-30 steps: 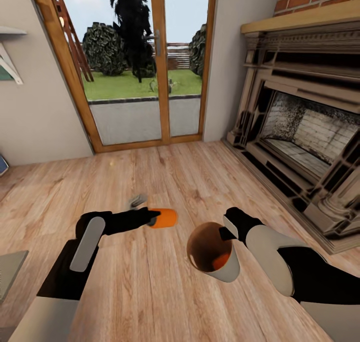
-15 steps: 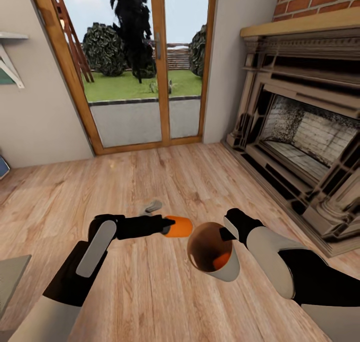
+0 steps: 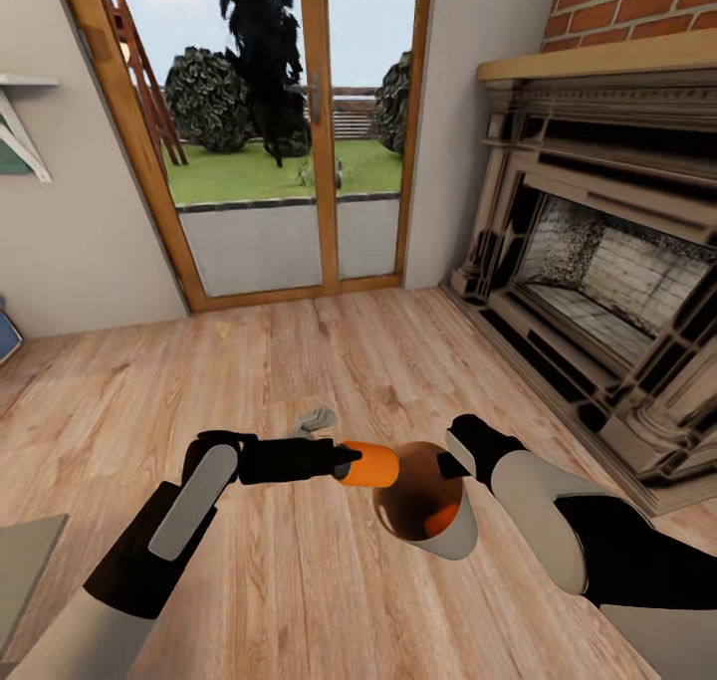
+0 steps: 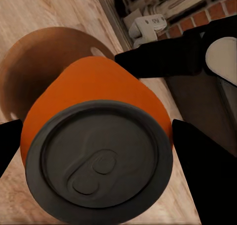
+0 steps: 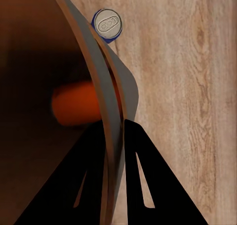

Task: Put the three can of soda from the living room inside the tash can in the kitchen.

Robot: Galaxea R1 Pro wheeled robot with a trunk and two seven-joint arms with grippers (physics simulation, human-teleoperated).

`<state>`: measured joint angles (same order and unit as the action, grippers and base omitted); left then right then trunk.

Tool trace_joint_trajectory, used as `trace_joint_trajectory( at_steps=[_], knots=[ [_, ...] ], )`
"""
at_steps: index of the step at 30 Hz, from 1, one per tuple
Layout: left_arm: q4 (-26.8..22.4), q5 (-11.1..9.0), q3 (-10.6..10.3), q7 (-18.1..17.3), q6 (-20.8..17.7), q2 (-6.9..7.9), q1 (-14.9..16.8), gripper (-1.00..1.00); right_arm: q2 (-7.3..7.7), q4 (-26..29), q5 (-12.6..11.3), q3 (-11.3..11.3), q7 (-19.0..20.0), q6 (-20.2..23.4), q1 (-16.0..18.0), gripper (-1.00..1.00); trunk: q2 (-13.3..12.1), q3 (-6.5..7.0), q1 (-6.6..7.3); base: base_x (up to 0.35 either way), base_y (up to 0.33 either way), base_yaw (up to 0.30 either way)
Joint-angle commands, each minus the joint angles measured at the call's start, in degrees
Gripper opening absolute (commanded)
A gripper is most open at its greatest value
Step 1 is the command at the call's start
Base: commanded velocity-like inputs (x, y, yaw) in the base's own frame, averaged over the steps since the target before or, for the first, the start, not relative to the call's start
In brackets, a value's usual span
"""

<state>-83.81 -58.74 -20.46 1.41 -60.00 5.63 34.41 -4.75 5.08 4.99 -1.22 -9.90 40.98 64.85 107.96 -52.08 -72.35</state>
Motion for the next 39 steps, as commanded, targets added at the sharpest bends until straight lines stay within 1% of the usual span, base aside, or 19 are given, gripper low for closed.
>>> trace_joint_trajectory(
  at_steps=[1, 5, 17, 22, 25, 26, 29, 33, 37, 39],
  knots=[
    [0.09, 0.00, -0.33, -0.03, 0.00, 0.02, 0.01, -1.00, -0.02, 0.02, -0.05, 0.05, 0.19, -0.02, 0.01, -1.00, -0.01, 0.01, 0.01, 0.000, 0.000, 0.000],
    [0.30, -0.08, -1.24, 0.05, 0.00, 0.06, 0.03, -1.00, -0.10, 0.02, -0.05, 0.01, 0.18, -0.02, 0.01, -1.00, -0.01, 0.01, 0.01, 0.000, 0.000, 0.000],
    [0.64, 0.27, -1.75, 0.57, 0.00, -0.48, 0.04, -1.00, -0.39, -0.03, -0.06, -0.12, 0.15, -0.02, 0.01, -1.00, -0.01, 0.01, 0.01, 0.000, 0.000, 0.000],
    [0.72, 0.45, -2.36, 1.10, 0.00, -0.57, 0.04, -1.00, -0.72, -0.09, -0.07, -0.17, 0.16, -0.02, 0.01, -1.00, -0.01, 0.01, 0.01, 0.000, 0.000, 0.000],
    [0.72, 0.46, -3.34, 2.67, 0.00, -0.60, 0.04, -1.00, -1.28, -0.15, -0.07, -0.18, 0.15, -0.02, 0.01, -1.00, -0.01, 0.01, 0.01, 0.000, 0.000, 0.000],
    [0.73, 0.46, -3.66, 3.69, 0.00, -0.61, 0.03, -1.00, -1.55, -0.15, -0.07, -0.18, 0.15, -0.02, 0.01, -1.00, -0.01, 0.01, 0.01, 0.000, 0.000, 0.000],
    [0.74, 0.46, -3.97, 5.04, 0.00, -0.62, 0.04, -1.00, -1.86, -0.21, -0.11, -0.20, 0.15, -0.02, 0.01, -1.00, -0.01, 0.01, 0.01, 0.000, 0.000, 0.000],
    [0.83, 0.48, -4.32, 7.23, 0.00, -0.91, 0.04, -1.00, -2.65, -0.34, -0.15, -0.23, 0.14, -0.02, 0.01, -1.00, -0.01, 0.01, 0.01, 0.000, 0.000, 0.000],
    [1.62, 0.62, -4.64, 7.94, 0.00, -1.58, 0.04, -1.00, -3.01, -0.44, -0.21, -0.26, 0.14, -0.02, 0.00, -1.00, -0.01, 0.01, 0.01, 0.000, 0.000, 0.000],
    [2.09, 1.15, -5.18, 8.07, 0.00, -2.05, 0.04, -1.00, -3.29, -0.48, -0.22, -0.26, 0.14, -0.02, 0.01, -1.00, -0.01, 0.01, 0.01, 0.000, 0.000, 0.000]
  ],
)
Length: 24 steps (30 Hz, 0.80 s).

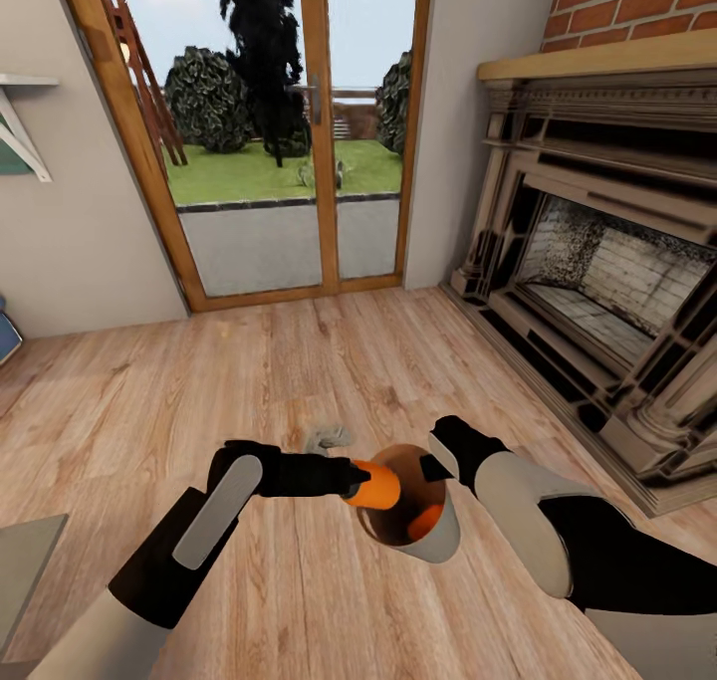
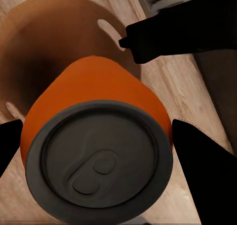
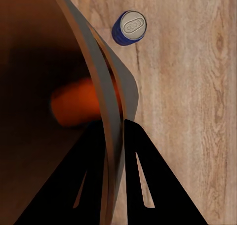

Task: Put the three can of soda from the living room inside the tash can in the kitchen.

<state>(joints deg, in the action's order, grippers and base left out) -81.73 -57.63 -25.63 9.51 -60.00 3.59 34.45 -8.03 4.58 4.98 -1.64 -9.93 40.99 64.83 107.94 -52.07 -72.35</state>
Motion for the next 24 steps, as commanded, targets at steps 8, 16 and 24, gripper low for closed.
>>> trace_joint_trajectory(
  at_steps=[8, 16, 24],
  knots=[
    [2.01, 4.11, -1.43, 0.11, 0.00, -3.02, 0.00, -1.00, -1.22, -0.40, -0.23, 0.15, 0.18, -0.03, -0.01, -1.00, 0.00, 0.01, 0.00, 0.000, 0.000, 0.000],
    [7.17, 4.71, -2.69, 0.08, 2.04, -5.30, 0.07, -1.00, -1.68, -0.55, -0.30, 0.15, 0.20, -0.03, -0.04, -1.00, 0.00, 0.01, 0.00, 0.000, 0.000, 0.000],
    [12.45, 4.91, -7.19, 0.07, 6.73, -7.06, 0.10, -1.00, -1.97, -0.62, -0.31, 0.15, 0.26, -0.01, -0.05, -1.00, 0.00, 0.01, 0.00, 0.000, 0.000, 0.000]
  ],
)
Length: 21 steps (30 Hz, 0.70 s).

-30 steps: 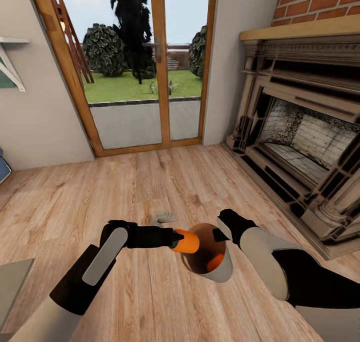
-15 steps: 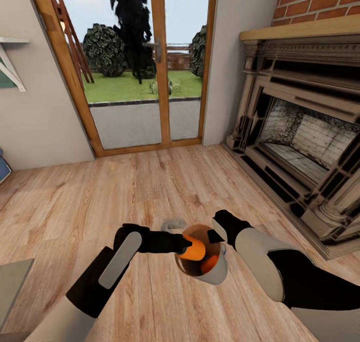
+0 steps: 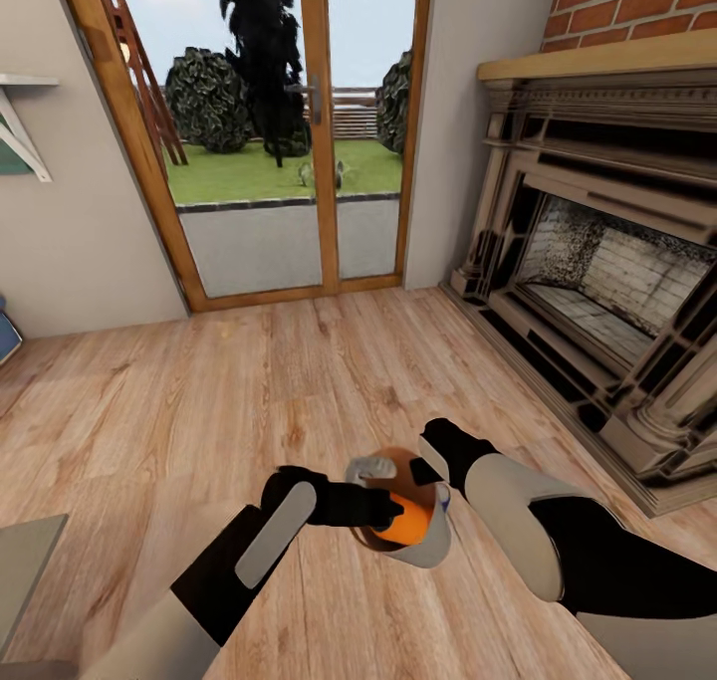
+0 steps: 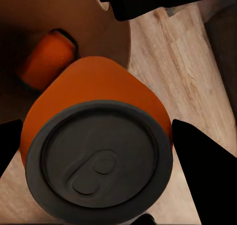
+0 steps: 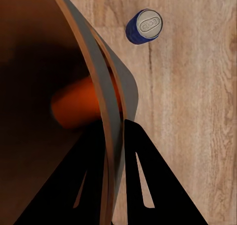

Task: Put the three can of soda from the living room inside the tash can in the kitchen.

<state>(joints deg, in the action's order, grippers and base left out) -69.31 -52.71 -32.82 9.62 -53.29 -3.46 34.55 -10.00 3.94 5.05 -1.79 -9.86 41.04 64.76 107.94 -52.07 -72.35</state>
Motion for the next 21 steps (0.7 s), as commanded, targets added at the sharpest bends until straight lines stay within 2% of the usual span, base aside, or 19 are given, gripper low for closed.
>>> trace_joint_trajectory(
  at_steps=[1, 7, 10, 16, 21],
  knots=[
    [0.68, 0.27, -0.19, -0.04, 0.32, -0.26, 0.02, -1.00, 0.00, 0.02, -0.39, 0.29, 0.19, -0.04, 0.02, -1.00, 0.00, 0.01, 0.00, 0.000, 0.000, 0.000],
    [3.83, 4.91, -0.81, -0.42, 2.31, -1.69, 0.07, -1.00, 0.00, 0.01, -0.39, 0.29, 0.22, -0.01, 0.03, -1.00, 0.00, 0.01, 0.00, 0.000, 0.000, 0.000],
    [4.25, 5.93, -0.88, -0.46, 2.80, -1.97, 0.07, -1.00, 0.00, 0.01, -0.39, 0.29, 0.26, 0.00, 0.02, -1.00, 0.00, 0.01, 0.00, 0.000, 0.000, 0.000],
    [4.47, 6.52, -0.93, -0.54, 4.75, -1.94, 0.03, -1.00, 0.00, 0.01, -0.39, 0.29, 0.28, 0.01, 0.01, -1.00, 0.00, 0.01, 0.00, 0.000, 0.000, 0.000],
    [4.27, 6.49, -0.96, -0.42, 4.90, -1.79, 0.00, -1.00, 0.00, -0.02, -0.39, 0.30, 0.28, 0.01, 0.01, -1.00, 0.00, 0.01, 0.00, 0.000, 0.000, 0.000]
  ],
)
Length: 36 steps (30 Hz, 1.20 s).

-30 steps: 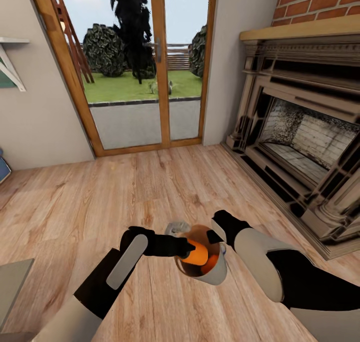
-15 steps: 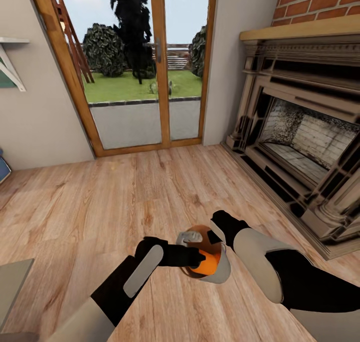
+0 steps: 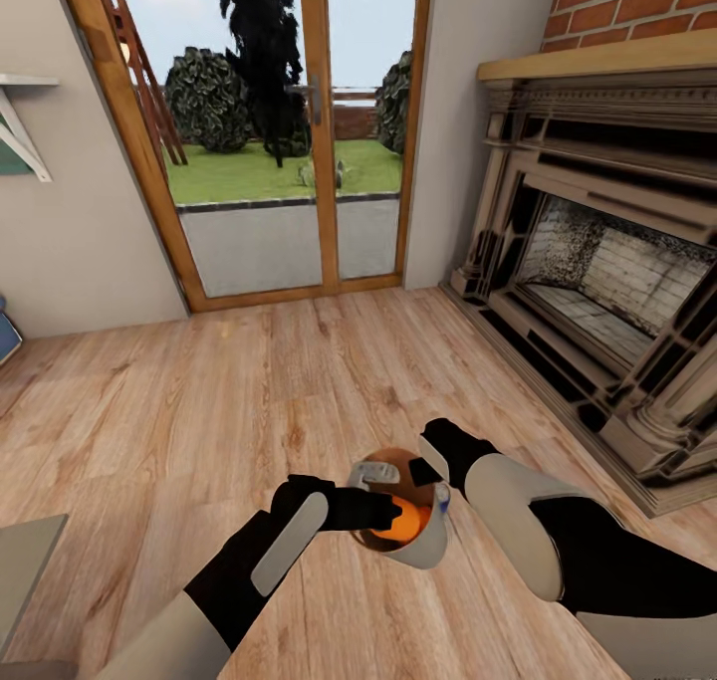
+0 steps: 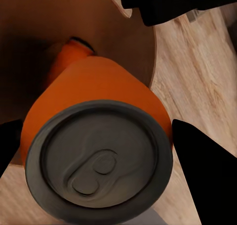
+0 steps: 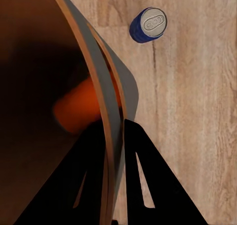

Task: Put the three can of soda from the living room inside the tash can in the kitchen.

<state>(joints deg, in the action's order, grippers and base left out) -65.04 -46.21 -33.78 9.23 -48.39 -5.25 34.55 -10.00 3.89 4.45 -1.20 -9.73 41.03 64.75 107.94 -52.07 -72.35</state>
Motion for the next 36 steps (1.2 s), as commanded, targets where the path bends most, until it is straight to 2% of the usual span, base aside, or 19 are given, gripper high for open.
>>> trace_joint_trajectory(
  at_steps=[1, 13, 21, 27, 32, 35, 36],
  knots=[
    [-0.10, -0.02, 0.00, 0.02, 0.03, 0.05, -0.01, -1.00, 0.00, 0.01, 0.21, -0.29, 0.15, 0.02, 0.02, -1.00, 0.00, 0.01, 0.00, 0.000, 0.000, 0.000],
    [-0.10, 0.14, -0.03, 0.39, 0.41, 0.01, -0.01, -1.00, 0.00, -0.03, 0.21, -0.29, 0.15, 0.02, 0.02, -1.00, 0.00, 0.01, 0.00, 0.000, 0.000, 0.000],
    [0.26, 3.88, 0.02, 0.43, 3.70, -0.33, -0.01, -1.00, 0.00, -0.03, 0.21, -0.29, 0.22, 0.02, 0.02, -1.00, 0.00, 0.01, 0.00, 0.000, 0.000, 0.000],
    [1.86, 4.59, 0.02, 0.48, 5.69, -0.42, -0.01, -1.00, 0.00, -0.04, 0.21, -0.29, 0.23, 0.02, 0.02, -1.00, 0.00, 0.01, 0.00, 0.000, 0.000, 0.000],
    [5.60, 5.02, -0.20, 0.44, 8.39, -1.32, 0.06, -1.00, 0.00, -0.07, 0.21, -0.29, 0.24, 0.02, 0.02, -1.00, 0.00, 0.01, 0.00, 0.000, 0.000, 0.000],
    [6.47, 6.18, -0.22, 0.44, 8.90, -1.64, 0.07, -1.00, 0.00, -0.08, 0.21, -0.29, 0.24, 0.02, 0.02, -1.00, 0.00, 0.01, 0.00, 0.000, 0.000, 0.000],
    [6.91, 7.33, -0.23, 0.44, 9.53, -1.94, 0.07, -1.00, 0.00, -0.08, 0.21, -0.29, 0.24, 0.02, 0.02, -1.00, 0.00, 0.01, 0.00, 0.000, 0.000, 0.000]
  ],
)
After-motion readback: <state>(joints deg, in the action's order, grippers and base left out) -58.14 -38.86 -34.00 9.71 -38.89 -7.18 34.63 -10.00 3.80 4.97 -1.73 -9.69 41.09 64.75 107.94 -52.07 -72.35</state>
